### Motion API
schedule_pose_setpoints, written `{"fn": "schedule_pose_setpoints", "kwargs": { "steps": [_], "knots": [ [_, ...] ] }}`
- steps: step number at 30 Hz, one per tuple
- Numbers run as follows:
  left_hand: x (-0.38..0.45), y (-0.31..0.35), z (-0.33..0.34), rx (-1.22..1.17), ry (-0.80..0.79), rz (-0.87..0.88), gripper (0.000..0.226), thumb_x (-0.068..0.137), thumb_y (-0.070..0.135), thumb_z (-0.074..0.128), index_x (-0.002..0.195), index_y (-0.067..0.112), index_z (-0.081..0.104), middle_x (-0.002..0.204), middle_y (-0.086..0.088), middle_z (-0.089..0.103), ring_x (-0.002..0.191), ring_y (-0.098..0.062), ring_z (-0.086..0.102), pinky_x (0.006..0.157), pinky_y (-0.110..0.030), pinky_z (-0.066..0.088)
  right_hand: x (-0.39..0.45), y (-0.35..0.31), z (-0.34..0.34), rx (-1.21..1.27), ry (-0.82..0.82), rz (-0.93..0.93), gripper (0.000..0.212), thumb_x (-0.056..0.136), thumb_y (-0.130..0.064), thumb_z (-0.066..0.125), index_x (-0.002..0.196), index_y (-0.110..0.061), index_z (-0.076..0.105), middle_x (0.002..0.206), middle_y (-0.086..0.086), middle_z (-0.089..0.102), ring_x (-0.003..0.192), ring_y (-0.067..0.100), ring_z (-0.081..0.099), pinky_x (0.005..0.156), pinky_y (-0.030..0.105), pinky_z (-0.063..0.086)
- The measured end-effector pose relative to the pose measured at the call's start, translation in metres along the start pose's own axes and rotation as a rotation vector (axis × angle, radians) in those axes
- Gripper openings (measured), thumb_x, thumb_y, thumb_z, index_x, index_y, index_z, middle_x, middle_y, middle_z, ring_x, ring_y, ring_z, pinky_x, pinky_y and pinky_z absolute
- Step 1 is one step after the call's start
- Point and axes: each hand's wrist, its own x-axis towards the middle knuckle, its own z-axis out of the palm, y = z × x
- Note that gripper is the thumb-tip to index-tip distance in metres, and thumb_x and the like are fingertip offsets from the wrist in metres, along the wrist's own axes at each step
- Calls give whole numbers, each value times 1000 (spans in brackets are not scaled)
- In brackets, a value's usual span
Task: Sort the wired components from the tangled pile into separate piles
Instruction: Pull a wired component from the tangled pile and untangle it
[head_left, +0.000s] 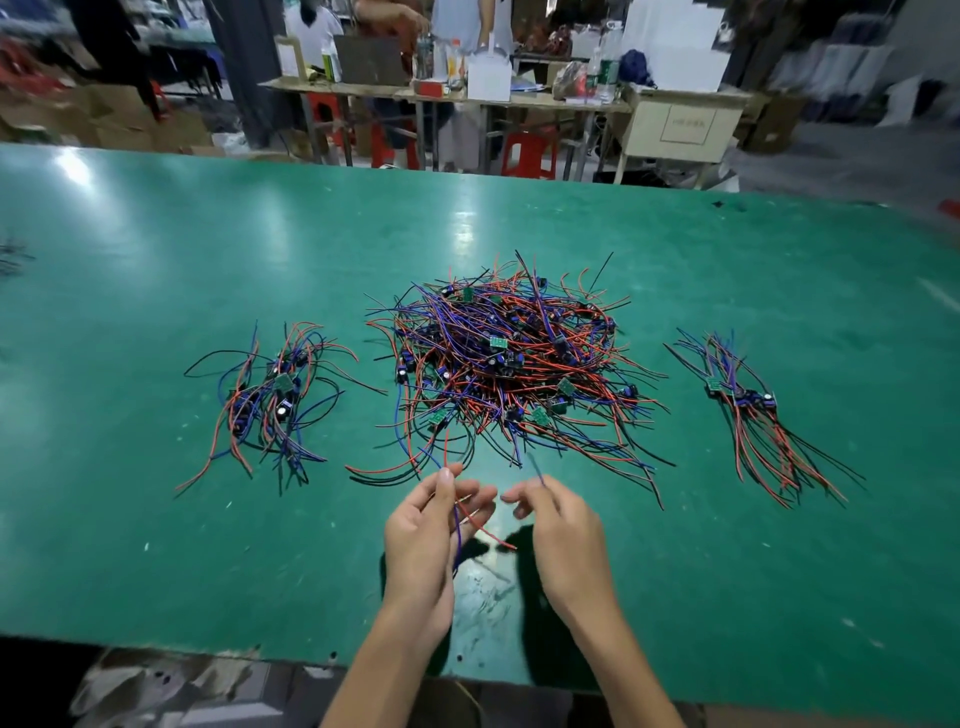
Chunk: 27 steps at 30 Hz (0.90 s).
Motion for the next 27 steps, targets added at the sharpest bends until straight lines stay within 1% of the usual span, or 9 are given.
{"fn": "schedule_pose_setpoints", "kwargs": {
  "steps": [2,5,9,11,13,14,18,23,27],
  "knots": [
    [-2,-3,1,6,0,3,19,104,17,51,108,3,63,89,-12,75,79,-19,75,66,-27,61,3,-10,3,23,-7,-26,36,105,-22,44,88,-29,75,97,-11,67,93,-6,57,74,6,37],
    [-5,-5,9,30,-48,-9,22,106,18,47,109,1,61,101,-15,76,86,-19,74,71,-26,62,12,-17,23,-179,-71,-120,38,108,-34,34,118,-31,71,128,-11,51,122,6,36,99,19,25],
    [-5,2,16,101,-98,-13,16,104,18,54,106,4,63,93,-15,77,79,-17,72,66,-25,59,26,-22,44,-486,-139,-135,58,104,-59,27,152,-30,42,156,-1,26,142,15,15,115,40,16],
    [-1,5,14,126,-72,20,21,106,19,49,111,4,63,81,-7,72,65,-12,64,60,-22,53,35,-25,45,-317,-58,-129,56,103,-62,27,143,-33,52,142,-2,48,135,19,36,111,39,29],
    [6,7,9,128,-4,51,26,108,20,42,113,5,63,64,4,52,49,-3,39,47,-15,37,44,-24,43,-150,94,-74,45,102,-62,35,116,-32,66,104,-4,69,106,21,61,91,35,47],
    [9,8,7,117,28,56,28,109,21,39,112,7,64,62,6,45,46,-2,32,43,-14,33,48,-23,42,-221,120,-45,43,100,-63,39,106,-31,68,92,-2,72,95,25,65,81,34,49],
    [19,12,1,26,80,23,30,109,25,40,106,7,64,64,4,40,41,-2,30,38,-15,29,58,-17,45,-567,70,-32,37,94,-62,54,97,-31,74,94,1,74,97,29,67,73,31,39],
    [24,13,-2,-29,104,-9,14,104,8,46,97,9,58,66,-1,46,41,-3,35,37,-15,28,62,-15,40,-363,71,-23,21,89,-43,60,79,-29,71,68,-7,69,72,17,67,68,30,51],
    [25,14,3,-46,58,-47,14,105,11,45,99,8,57,68,-5,54,45,-6,43,39,-16,31,38,-6,28,-180,136,-345,20,90,-42,60,74,-30,57,62,-14,60,56,9,53,55,28,41]
  ]
}}
